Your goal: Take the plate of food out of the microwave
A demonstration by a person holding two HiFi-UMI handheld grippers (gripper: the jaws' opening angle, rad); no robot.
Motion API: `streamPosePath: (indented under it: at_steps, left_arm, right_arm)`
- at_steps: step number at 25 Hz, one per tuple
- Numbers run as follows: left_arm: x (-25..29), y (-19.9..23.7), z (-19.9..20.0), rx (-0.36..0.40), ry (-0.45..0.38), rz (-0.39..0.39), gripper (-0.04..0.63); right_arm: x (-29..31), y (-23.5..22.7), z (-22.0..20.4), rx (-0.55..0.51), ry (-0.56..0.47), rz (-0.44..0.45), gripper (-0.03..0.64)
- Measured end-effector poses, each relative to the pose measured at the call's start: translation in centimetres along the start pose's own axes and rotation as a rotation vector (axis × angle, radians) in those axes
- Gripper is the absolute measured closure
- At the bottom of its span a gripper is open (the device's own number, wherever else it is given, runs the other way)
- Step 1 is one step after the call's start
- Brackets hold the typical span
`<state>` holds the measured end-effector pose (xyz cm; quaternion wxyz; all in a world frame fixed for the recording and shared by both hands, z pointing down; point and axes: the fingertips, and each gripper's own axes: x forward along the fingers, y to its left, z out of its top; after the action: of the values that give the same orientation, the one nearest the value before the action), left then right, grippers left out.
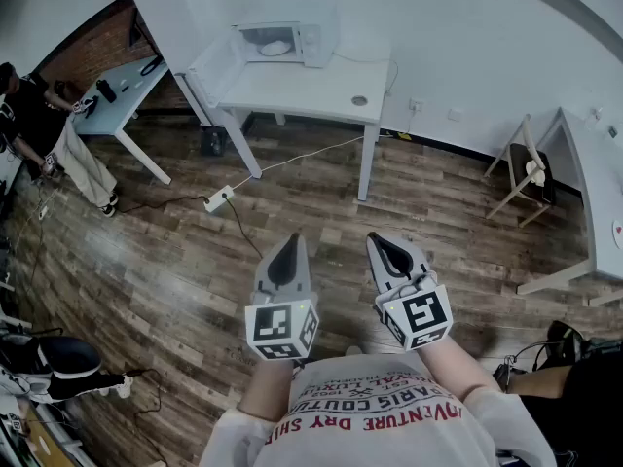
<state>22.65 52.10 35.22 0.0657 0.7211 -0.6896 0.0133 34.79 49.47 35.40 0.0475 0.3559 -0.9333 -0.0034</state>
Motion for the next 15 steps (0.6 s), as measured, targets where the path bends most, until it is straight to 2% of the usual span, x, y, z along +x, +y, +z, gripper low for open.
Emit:
streamPosePath:
  at_steps: [8, 12, 15]
  left_arm:
    - [0.8, 0.7, 0.2, -0.042, 0.010, 0.020, 0.588]
    - [1.0, 0.6, -0.4, -0.037, 0.015, 0.011, 0.589]
    - [1.3, 0.8, -1.0, -0.066, 0.019, 0.004, 0.588]
  right_arm:
    - [0.8, -1.1, 0.0, 0.028, -0.002, 0.004, 0.614]
    - [1.8, -0.8, -0.8, 0.059, 0.003, 0.024, 0.614]
    - [2.5, -0.5, -1.5, 0.055, 0.010, 0.038, 0.614]
